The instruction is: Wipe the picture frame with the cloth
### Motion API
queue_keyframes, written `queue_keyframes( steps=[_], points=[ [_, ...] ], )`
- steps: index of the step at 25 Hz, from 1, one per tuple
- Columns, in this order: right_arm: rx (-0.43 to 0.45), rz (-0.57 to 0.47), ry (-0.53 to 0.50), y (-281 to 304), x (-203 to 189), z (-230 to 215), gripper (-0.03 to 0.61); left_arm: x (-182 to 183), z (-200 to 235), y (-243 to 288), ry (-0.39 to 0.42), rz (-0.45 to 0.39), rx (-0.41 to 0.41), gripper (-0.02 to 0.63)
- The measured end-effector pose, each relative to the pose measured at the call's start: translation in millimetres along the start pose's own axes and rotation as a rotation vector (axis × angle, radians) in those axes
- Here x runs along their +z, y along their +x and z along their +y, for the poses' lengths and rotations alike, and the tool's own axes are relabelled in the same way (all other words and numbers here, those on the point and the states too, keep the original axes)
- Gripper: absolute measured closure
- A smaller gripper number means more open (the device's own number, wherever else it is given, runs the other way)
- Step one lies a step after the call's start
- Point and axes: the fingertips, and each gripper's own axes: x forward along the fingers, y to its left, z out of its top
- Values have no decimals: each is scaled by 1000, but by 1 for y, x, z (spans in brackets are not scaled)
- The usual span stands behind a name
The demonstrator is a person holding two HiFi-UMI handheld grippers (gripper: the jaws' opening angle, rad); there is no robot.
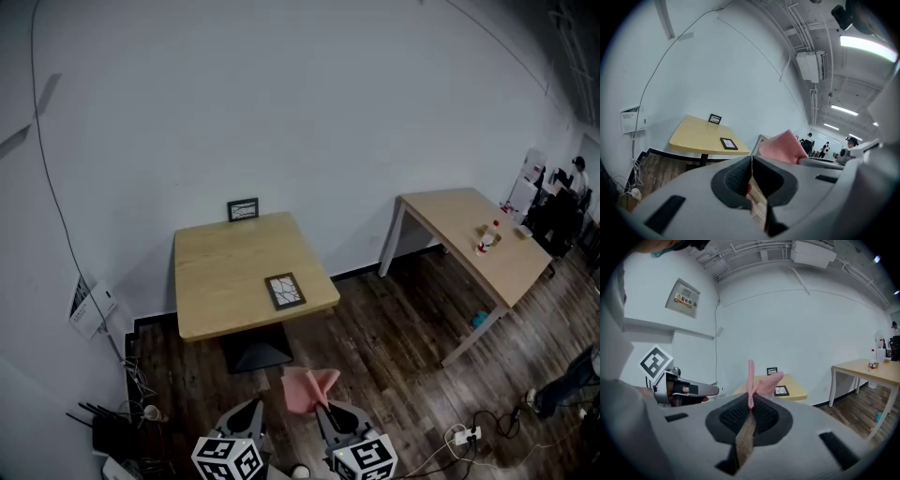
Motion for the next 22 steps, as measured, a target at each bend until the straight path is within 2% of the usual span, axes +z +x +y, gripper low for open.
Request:
queue_keyframes(
  steps=[12,22],
  points=[
    [-9,1,36,3,-4,-37,569,-24,0,15,-41,63,33,609],
    [-36,25,34,63,10,-85,569,4,31,94,-54,79,19,609]
  ],
)
